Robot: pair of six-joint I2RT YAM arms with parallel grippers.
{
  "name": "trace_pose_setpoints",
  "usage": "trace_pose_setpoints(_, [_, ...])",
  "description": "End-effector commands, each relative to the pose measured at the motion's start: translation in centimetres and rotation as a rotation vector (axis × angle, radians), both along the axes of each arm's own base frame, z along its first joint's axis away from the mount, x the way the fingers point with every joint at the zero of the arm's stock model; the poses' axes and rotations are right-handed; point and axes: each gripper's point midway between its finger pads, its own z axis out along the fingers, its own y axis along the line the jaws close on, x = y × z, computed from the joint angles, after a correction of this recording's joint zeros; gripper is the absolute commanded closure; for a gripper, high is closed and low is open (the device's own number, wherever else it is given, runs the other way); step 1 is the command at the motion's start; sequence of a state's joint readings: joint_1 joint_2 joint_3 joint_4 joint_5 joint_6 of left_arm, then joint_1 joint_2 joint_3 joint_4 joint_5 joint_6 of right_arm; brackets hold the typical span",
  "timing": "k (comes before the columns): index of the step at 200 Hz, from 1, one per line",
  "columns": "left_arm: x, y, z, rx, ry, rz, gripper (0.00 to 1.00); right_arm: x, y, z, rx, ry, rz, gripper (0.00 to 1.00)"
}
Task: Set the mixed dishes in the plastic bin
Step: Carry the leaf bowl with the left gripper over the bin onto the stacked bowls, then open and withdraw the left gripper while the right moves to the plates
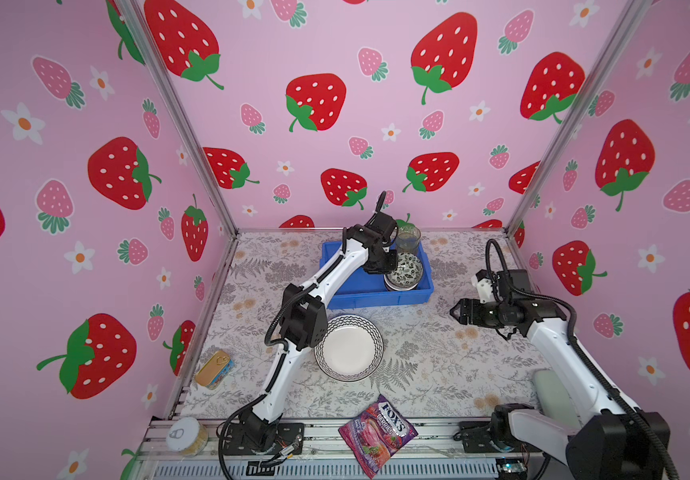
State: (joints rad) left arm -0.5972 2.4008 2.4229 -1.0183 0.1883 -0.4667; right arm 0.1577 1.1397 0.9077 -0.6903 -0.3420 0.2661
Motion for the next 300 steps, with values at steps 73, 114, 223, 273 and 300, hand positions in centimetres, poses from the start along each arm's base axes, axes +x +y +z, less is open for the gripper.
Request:
trace_pose_setpoints(73, [0.7, -0.5, 2.2, -0.050, -0.043, -0.010, 0.95, -0.5, -0.1, -0.8, -0.005, 0.026, 0.015, 0.22])
trace_pose_setpoints(114, [0.8, -0.6, 2.1, -0.055, -0.041, -0.009, 0.86, -0.6, -0.1, -0.8, -0.007, 0.024, 0.015, 0.22])
trace_pose_setpoints(223, [0.6, -1.1, 1.2, -0.071, -0.013, -0.011, 0.62, -0.4, -0.2, -0.8, -0.007, 0.022, 0.017, 0.22])
trace_pose_setpoints(273, [0.4, -1.2, 2.8, -0.094, -0.032, -0.014, 0.47, -0.3, -0.1, -0.6, -0.005, 0.019, 0.017, 0.22])
trace_pose_setpoints(300, [0.0, -1.1, 4.5, -0.117, -0.051, -0.020, 0.35, -0.2, -0.1, -0.4, -0.002, 0.014, 0.017, 0.22])
